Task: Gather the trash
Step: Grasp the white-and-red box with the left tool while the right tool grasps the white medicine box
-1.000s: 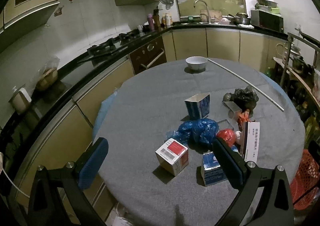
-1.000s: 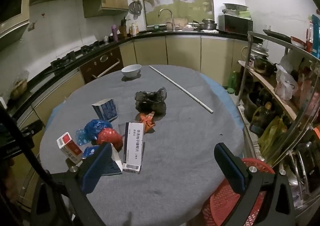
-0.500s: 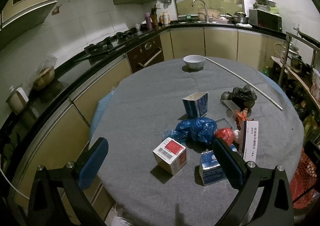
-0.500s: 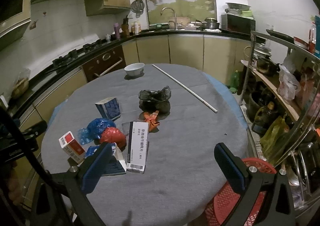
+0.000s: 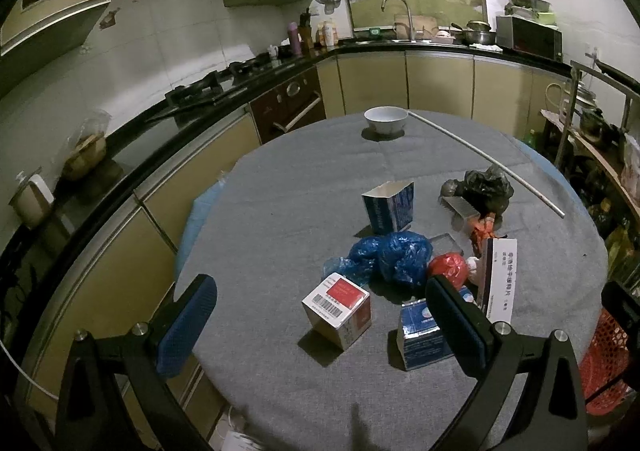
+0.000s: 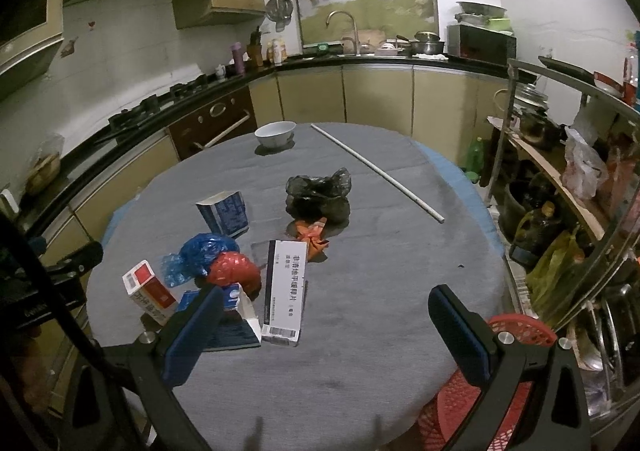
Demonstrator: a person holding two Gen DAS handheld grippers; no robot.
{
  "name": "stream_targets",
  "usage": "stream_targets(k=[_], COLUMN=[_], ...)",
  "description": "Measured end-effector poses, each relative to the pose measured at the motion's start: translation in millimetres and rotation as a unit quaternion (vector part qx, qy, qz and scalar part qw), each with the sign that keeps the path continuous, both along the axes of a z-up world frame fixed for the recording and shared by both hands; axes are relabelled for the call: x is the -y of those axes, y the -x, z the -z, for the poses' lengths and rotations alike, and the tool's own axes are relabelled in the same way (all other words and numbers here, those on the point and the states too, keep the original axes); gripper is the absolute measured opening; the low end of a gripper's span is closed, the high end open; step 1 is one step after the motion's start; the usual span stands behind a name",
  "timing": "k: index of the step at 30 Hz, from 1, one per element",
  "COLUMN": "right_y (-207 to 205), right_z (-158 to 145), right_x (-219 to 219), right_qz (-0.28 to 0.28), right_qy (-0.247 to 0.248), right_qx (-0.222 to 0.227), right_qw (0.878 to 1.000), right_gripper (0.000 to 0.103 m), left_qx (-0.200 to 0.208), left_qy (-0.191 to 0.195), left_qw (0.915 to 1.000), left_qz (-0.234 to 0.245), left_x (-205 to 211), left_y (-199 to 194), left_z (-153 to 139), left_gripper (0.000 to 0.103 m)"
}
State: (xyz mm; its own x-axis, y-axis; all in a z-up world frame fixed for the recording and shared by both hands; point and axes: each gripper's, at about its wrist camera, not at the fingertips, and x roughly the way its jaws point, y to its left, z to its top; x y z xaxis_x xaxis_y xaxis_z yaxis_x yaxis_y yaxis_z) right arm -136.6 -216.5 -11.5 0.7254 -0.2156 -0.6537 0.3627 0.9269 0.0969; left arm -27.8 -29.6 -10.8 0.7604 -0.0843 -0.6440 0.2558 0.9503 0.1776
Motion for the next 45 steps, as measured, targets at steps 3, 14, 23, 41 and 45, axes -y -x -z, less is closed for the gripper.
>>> stream_targets(k=[3, 14, 23, 41, 45], right_y=[-2.1, -8.3, -12.7, -33.9, -50.1], right_z=[1.2, 3.2, 2.7, 21.0, 38.8], right_x=[-1.8, -8.4, -14.6, -13.5, 1.3], right_qz=[-0.003, -0.013, -0.019, -0.026, -0.022], right_qy=[-0.001, -0.004, -0.002, -0.035, -0.082], right_qx=[-0.001, -0.009, -0.011, -0.029, -0.04], right_qw=[1.0, 1.0, 1.0, 0.999, 0.996], right_gripper=[0.103, 0.103, 0.103, 0.103, 0.097], left_qx=[-0.002, -0.006, -0.008, -0.077, -0.105], left_qy=[0.0, 0.002, 0.007, 0.05, 0.065], left_qw=[1.0, 1.0, 0.9999, 0.9958, 0.9921], left_qz=[0.0, 0.0, 0.0, -0.004, -0.021], left_x=[0.1, -1.3, -6.7, -31.5, -48.3], left_y=[-1.5, -3.5, -6.3, -39.7, -59.4], left_z=[1.3, 4.2, 4.5, 23.4, 40.3], left_gripper=[0.103, 0.103, 0.103, 0.103, 0.103])
